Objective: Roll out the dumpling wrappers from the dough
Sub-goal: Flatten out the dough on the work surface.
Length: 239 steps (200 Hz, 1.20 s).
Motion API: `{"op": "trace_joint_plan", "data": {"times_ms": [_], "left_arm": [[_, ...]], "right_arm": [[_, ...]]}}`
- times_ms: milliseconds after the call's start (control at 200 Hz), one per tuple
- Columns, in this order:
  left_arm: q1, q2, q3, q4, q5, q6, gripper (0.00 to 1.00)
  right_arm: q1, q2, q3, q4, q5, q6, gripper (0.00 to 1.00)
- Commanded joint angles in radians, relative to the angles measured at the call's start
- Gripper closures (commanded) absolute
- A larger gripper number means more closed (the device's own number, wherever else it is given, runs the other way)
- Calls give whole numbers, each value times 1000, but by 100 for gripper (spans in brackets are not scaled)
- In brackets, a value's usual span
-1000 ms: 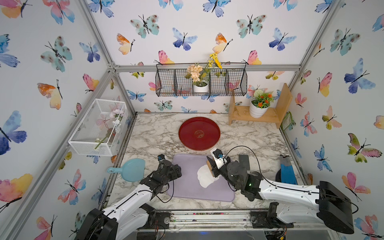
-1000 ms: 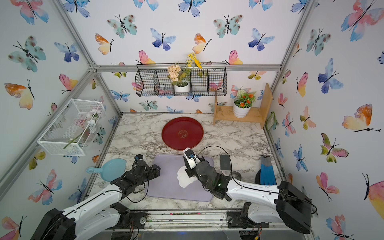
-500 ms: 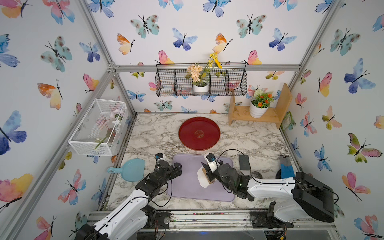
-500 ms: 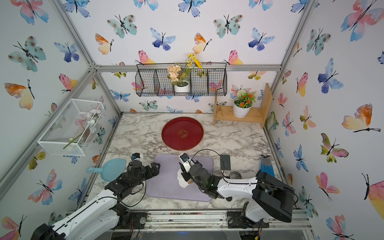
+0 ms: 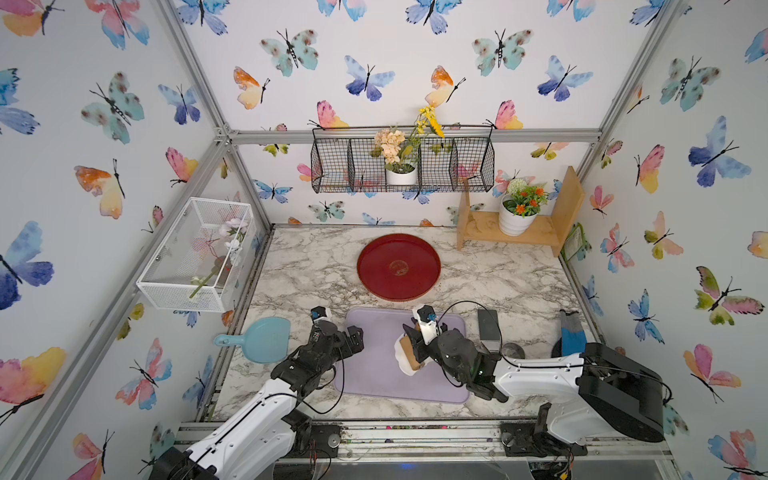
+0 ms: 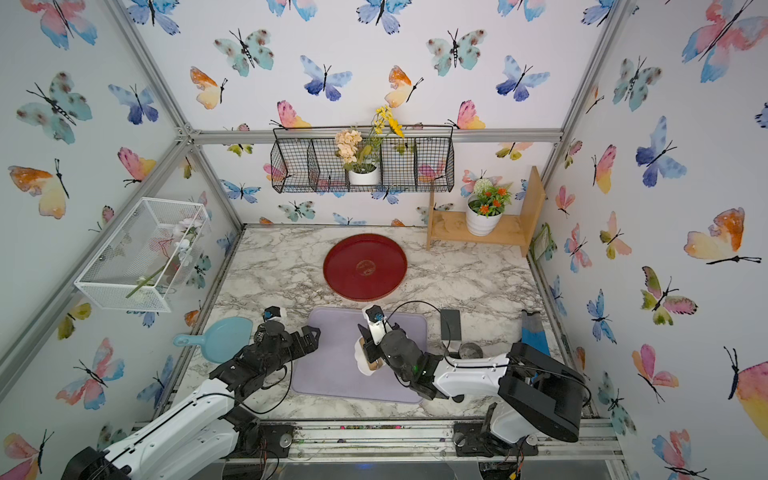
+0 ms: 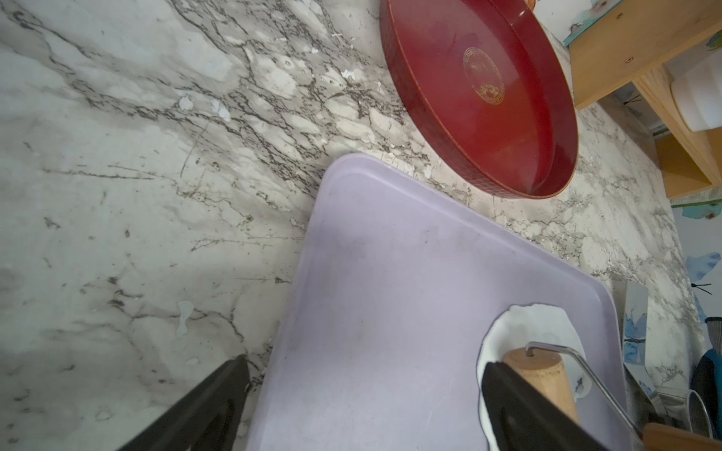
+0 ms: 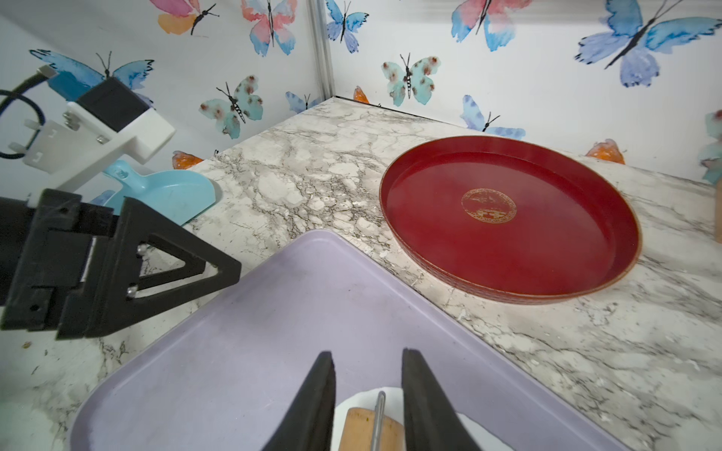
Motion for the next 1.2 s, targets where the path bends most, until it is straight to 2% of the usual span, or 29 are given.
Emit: {"op": "trace_joint_plan", "data": {"times_ms": [0, 230, 355, 451, 661, 761, 886, 1076, 1191], "left_arm": [[3, -3, 13, -17, 7, 14, 1], [3, 4, 28, -17, 3, 16, 1], [4, 4, 28, -17, 3, 16, 1], [3, 5, 25, -11, 5, 15, 1], [3, 5, 23, -12, 8, 13, 1], [3, -7, 21, -18, 5, 13, 1], [3, -22, 19, -28, -1, 13, 1], [4, -24, 18, -32, -3, 17, 1], [4, -22, 20, -33, -3, 17, 1]], "right_arm": [[-29, -12, -75, -114, 134, 8, 98], [-148, -90, -120, -215, 178, 35, 98], [-162, -109, -127, -231, 177, 20, 98], [-162, -109, -122, -217, 105, 8, 98], [-152, -14, -42, -188, -178, -39, 98], [-122, 40, -22, -153, -219, -32, 98], [-76, 100, -13, -102, -233, 2, 98], [-7, 147, -17, -54, -182, 52, 98], [-2, 130, -43, -55, -81, 87, 98]]}}
